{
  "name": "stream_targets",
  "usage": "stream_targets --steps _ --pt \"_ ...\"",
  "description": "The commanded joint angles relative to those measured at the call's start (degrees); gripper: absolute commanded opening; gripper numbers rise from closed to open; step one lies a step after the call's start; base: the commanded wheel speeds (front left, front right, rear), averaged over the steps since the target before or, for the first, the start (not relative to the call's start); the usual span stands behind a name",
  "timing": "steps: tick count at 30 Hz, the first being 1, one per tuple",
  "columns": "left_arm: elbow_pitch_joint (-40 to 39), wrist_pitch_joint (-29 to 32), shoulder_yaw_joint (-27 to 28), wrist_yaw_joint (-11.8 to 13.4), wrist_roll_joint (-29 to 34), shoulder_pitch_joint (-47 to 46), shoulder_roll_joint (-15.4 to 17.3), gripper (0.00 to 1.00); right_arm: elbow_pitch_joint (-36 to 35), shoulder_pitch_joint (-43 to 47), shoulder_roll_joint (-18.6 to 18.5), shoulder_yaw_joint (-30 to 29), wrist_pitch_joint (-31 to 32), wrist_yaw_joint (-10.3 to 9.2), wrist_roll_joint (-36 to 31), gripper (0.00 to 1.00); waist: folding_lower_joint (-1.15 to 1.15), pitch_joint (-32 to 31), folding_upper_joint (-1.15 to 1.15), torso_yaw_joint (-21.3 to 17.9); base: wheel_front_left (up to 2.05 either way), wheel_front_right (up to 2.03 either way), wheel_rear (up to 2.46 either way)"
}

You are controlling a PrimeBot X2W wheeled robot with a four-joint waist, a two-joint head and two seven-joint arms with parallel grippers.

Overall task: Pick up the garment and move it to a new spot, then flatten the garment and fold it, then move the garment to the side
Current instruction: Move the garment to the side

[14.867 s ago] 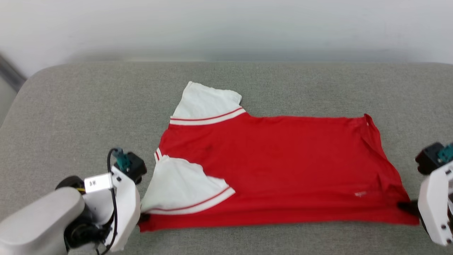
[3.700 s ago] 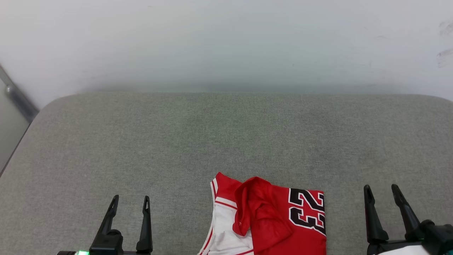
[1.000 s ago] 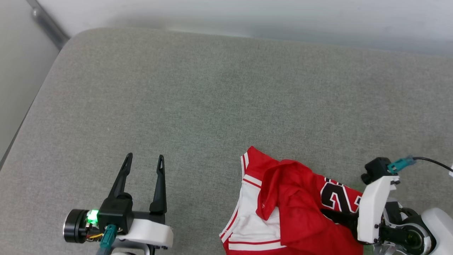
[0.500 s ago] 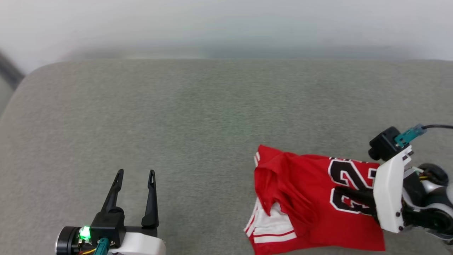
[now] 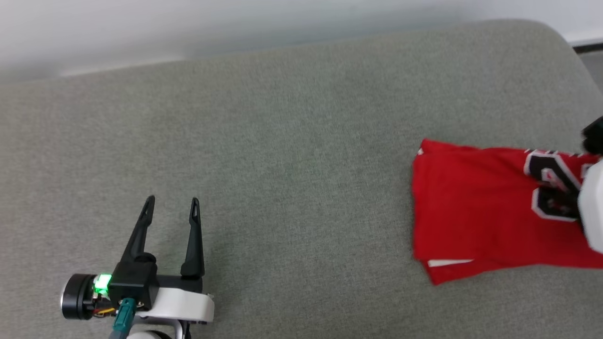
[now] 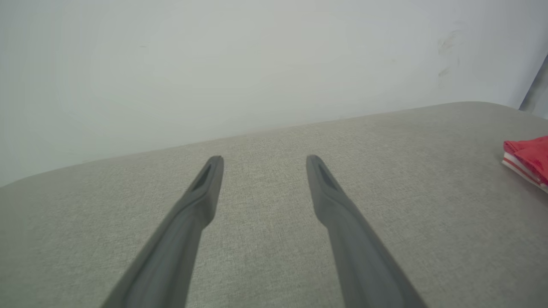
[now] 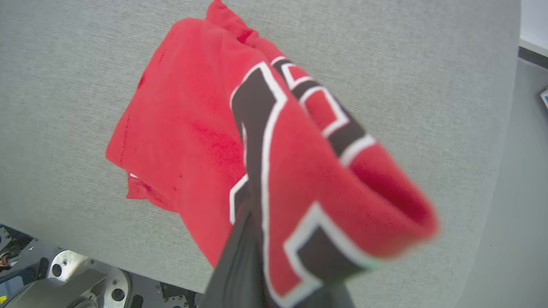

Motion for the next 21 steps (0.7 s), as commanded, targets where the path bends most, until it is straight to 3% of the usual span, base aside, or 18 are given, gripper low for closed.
stream_targets --steps 1,12,18,21 --pt "-0.54 -0.11 0.29 -0.05 0.22 -1.00 0.32 1.00 1.01 -1.37 -1.03 -0.56 -0.64 -0.03 -0.88 0.00 0.00 3.50 0.00 -1.52 0.00 0.00 0.00" --pt "-4.01 -0.12 0.00 -0.68 1.03 -6.87 3.09 1.00 17.72 -9.17 -5.31 -7.40 -5.34 -0.03 -10.05 0.00 0.00 15.19 0.00 -0.46 0.00 0.00 0.00" --pt "-5.77 -0.12 -0.07 -0.32 0.97 -9.01 4.15 1.00 25.54 -13.31 -2.56 -13.16 -8.55 -0.03 -14.07 0.00 0.00 19.76 0.00 -0.06 0.00 0.00 0.00" --pt "-6.11 -0.12 -0.26 -0.23 0.87 -9.68 4.56 1.00 28.20 -14.37 0.54 -15.63 -9.10 -0.03 -14.61 0.00 0.00 20.83 0.00 0.10 0.00 0.00 0.00"
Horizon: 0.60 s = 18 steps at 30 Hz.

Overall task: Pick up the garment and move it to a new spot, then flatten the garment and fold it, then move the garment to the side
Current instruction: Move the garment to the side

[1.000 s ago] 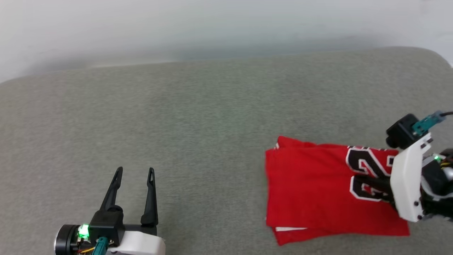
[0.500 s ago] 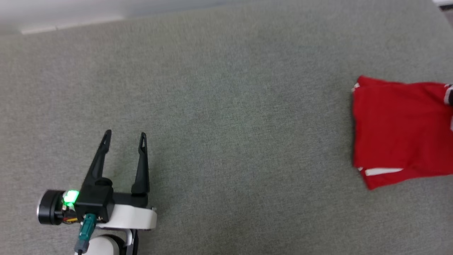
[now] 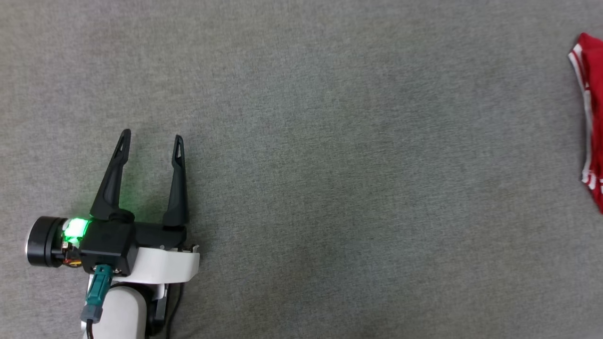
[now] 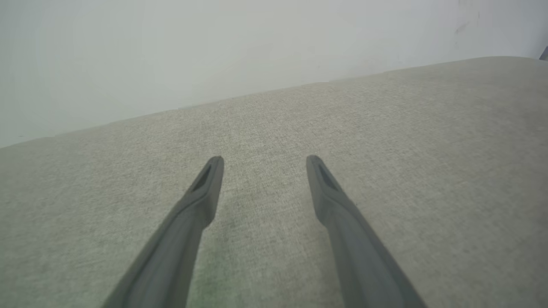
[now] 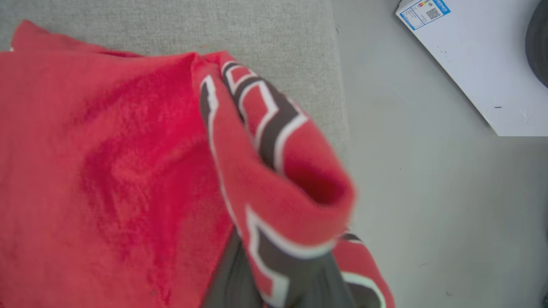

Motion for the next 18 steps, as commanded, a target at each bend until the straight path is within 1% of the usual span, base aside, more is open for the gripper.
stream_targets --steps 1,3,4,5,7,10,14,18 --pt "-0.20 -0.12 -0.06 0.31 -0.21 -0.72 0.43 1.00 0.84 -0.63 1.72 -0.31 0.46 -0.04 -0.66 0.00 -0.01 0.81 0.00 0.23 0.00 0.00 0.00" --pt "0.00 -0.12 -0.12 0.47 -0.32 -0.70 0.49 1.00 1.80 -1.05 2.31 -1.18 0.04 -0.04 -2.57 0.00 -0.01 0.78 0.00 0.21 0.00 0.00 0.00" --pt "0.21 -0.12 -0.22 0.46 -0.39 -0.72 0.43 1.00 2.34 -1.20 2.77 -1.63 -0.29 -0.04 -3.59 0.45 -0.01 0.53 0.00 0.24 0.00 0.00 0.00" --pt "0.47 -0.12 -0.35 0.58 -0.45 -0.68 0.36 1.00 2.79 -1.29 3.43 -2.23 -1.22 -0.04 -4.78 1.00 -0.01 0.16 0.00 0.32 0.00 0.00 0.00" --pt "0.81 -0.12 -0.53 0.88 -0.45 -0.41 0.18 1.00 3.60 -1.50 4.66 -3.57 -3.10 -0.04 -6.97 1.00 -0.01 -0.94 0.00 0.42 0.00 0.00 0.00" --pt "1.31 -0.12 -0.74 1.36 -0.82 0.40 -0.31 1.00 4.11 -1.82 4.87 -5.66 -7.43 -0.04 -11.25 1.00 -0.01 -3.57 0.00 0.86 0.00 0.00 0.00" --pt "2.25 -0.12 -0.94 1.88 -1.20 1.98 -1.17 1.00 2.94 -1.76 5.89 -8.62 -16.89 -0.04 -18.06 1.00 -0.01 -8.21 0.00 1.76 0.00 0.00 0.00" --pt "2.93 -0.12 -0.85 2.30 -1.63 4.28 -1.81 1.00 0.16 0.01 8.67 -11.72 -26.52 -0.05 -22.95 1.00 -0.01 -12.76 0.00 2.87 0.00 0.00 0.00"
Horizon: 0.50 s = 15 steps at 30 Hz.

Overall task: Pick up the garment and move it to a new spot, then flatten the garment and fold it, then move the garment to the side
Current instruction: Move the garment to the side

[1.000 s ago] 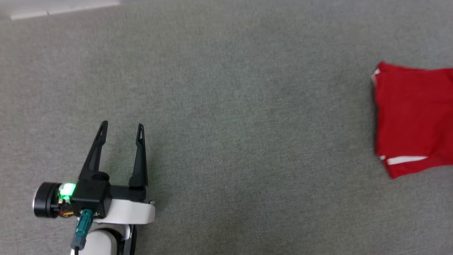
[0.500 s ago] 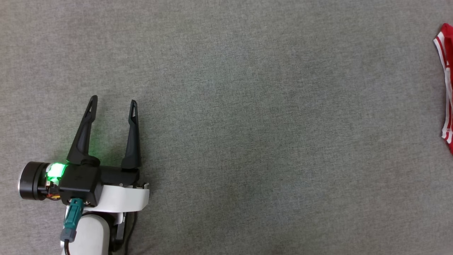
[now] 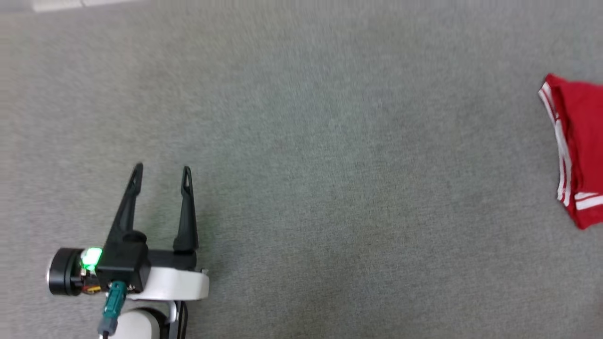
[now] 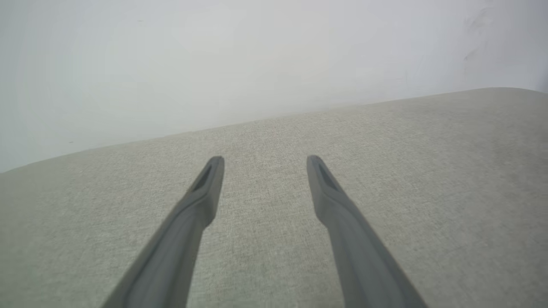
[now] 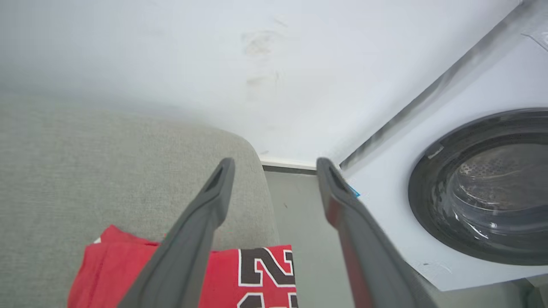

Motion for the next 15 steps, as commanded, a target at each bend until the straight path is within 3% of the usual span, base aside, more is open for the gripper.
stream_targets --steps 1,5,6,15 --pt "0.18 -0.11 0.01 0.31 -0.24 1.22 -0.18 1.00 -1.47 1.27 1.63 -1.00 -3.17 -0.04 -1.54 1.00 0.00 -4.25 0.00 1.49 0.00 0.00 0.00" --pt "0.67 -0.12 0.20 0.61 -0.39 3.43 -0.80 1.00 -6.01 3.75 6.51 -3.01 -11.70 -0.04 -4.84 1.00 0.00 -7.65 0.00 2.69 0.00 0.00 0.00" --pt "1.13 -0.12 0.26 0.63 -0.65 4.96 -1.19 1.00 -9.88 7.14 11.01 -4.29 -16.85 -0.04 -6.46 1.00 0.00 -10.05 0.00 3.81 0.00 0.00 0.00" --pt "2.43 -0.12 0.34 0.46 -0.82 8.50 -1.90 1.00 -19.74 19.89 22.65 -4.75 -22.00 -0.04 -8.61 1.00 0.00 -15.93 0.00 6.72 0.00 0.00 0.00"
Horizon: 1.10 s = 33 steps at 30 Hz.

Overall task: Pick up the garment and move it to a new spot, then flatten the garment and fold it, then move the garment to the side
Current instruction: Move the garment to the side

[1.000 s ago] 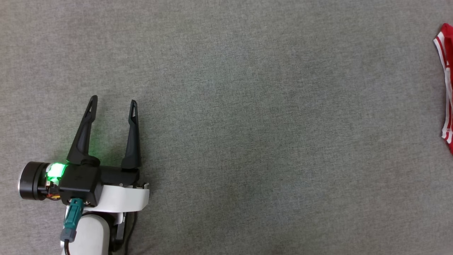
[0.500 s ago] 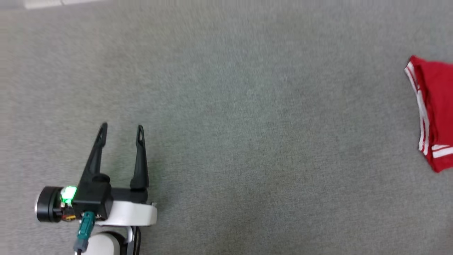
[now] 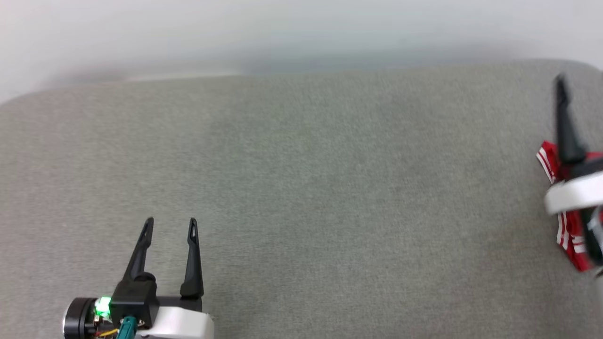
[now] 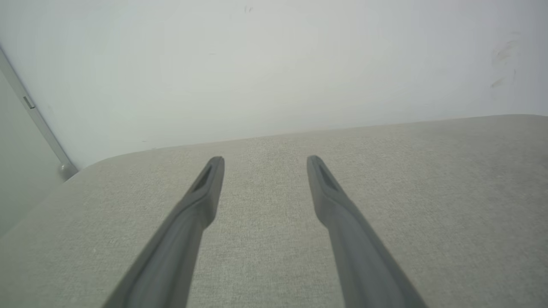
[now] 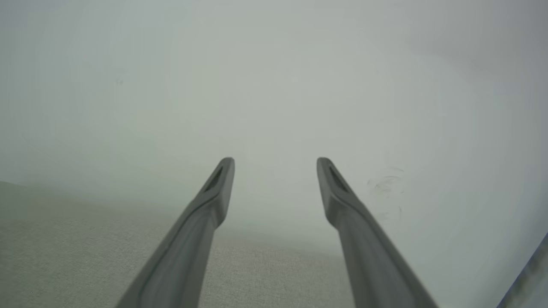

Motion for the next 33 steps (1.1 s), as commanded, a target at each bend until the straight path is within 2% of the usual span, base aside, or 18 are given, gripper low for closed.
stream_targets --steps 1,7,16,25,33 --pt "0.19 -0.12 -0.09 -0.10 0.13 0.63 -0.01 1.00 -0.74 1.79 0.98 0.04 -0.35 -0.04 0.12 1.00 0.01 -1.93 0.00 1.52 0.00 0.00 0.00" --pt "0.79 -0.11 0.26 -0.47 0.23 2.45 -0.08 1.00 -3.12 11.58 7.34 0.04 -0.79 -0.04 0.66 1.00 0.01 -4.69 0.00 2.98 0.00 0.00 0.00" --pt "2.41 -0.12 0.91 -1.13 0.25 4.26 -0.22 1.00 -5.93 22.48 12.72 -0.69 -0.81 -0.04 0.72 1.00 0.01 -7.91 0.00 4.39 0.00 0.00 0.00" --pt "3.64 -0.12 0.50 -2.14 -0.22 6.08 -0.73 1.00 -9.18 31.00 15.36 -2.17 -0.79 -0.05 -0.11 1.00 0.01 -10.02 0.00 5.33 0.00 0.00 0.00" --pt "3.75 -0.12 0.52 -3.27 -0.77 6.64 -1.21 1.00 -11.00 34.64 16.74 -3.23 -0.80 -0.05 -0.39 1.00 0.01 -11.08 0.00 5.58 0.00 0.00 0.00"
